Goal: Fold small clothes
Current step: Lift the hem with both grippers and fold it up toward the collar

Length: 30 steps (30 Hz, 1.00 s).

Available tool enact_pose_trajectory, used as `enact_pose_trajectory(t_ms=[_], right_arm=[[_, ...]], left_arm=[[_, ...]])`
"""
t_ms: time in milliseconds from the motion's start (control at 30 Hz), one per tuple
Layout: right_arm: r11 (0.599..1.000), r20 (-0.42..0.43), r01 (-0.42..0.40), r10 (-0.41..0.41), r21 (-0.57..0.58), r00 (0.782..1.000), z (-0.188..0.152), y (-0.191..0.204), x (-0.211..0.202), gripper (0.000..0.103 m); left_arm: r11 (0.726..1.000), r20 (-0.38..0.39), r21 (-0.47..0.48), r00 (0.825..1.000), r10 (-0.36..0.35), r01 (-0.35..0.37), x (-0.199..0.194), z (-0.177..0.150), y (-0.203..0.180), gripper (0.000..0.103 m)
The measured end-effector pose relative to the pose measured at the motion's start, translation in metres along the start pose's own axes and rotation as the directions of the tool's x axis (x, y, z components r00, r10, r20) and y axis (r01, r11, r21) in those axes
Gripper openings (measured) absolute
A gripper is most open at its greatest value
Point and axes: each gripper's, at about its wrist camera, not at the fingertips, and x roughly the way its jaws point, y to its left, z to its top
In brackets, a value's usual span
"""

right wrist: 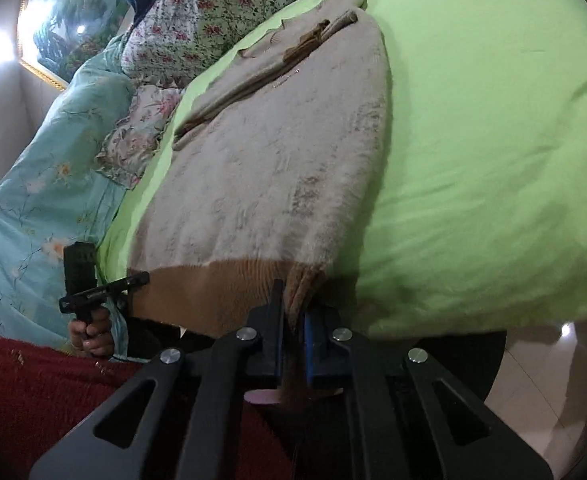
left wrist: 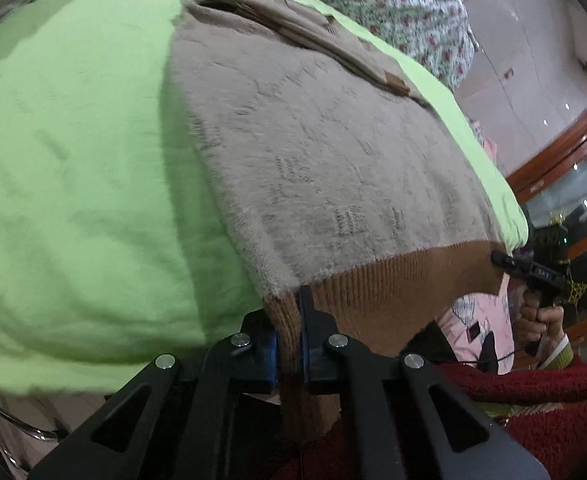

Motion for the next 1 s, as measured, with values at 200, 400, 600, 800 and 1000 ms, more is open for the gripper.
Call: enact_pose_trajectory(t_ms=[200, 400, 600, 800, 1000], right_arm=[[0.985, 0.124, -0.165, 0.158, 0.048, 0.98, 0.013, 0.009, -0.028, 0.007], [0.964, 0.239, -0.266, 0.259, 0.0, 0.936, 0.051, 0.032, -0.051, 0.007], [0.962, 0.321, -0.273, 0.263, -0.014, 0.91, 0.099, 0.036, -0.053, 0.007], [0.978, 0.375, -0.205, 0.205, -0.043, 0.904, 0.187, 0.046, -0.027, 0.007], [0.997, 0.408, -0.08, 0.067, 0.015, 0.911, 0.283, 0.036, 0.01, 0.007]], left_arm=[[0.997, 0.081, -0.055, 0.996, -0.043, 0.048, -0.016, 0.01, 0.0, 0.005], [0.997, 0.243, -0.016, 0.968, -0.069, 0.075, -0.071, 0.047, -0.017, 0.005], [0.991, 0.384, -0.032, 0.917, -0.106, 0.128, -0.104, 0.104, -0.008, 0.006], [0.998, 0.447, -0.027, 0.893, -0.039, 0.057, -0.075, 0.197, -0.013, 0.006], [0.998, 0.438, -0.066, 0.899, 0.016, 0.015, -0.024, 0.286, 0.005, 0.006]])
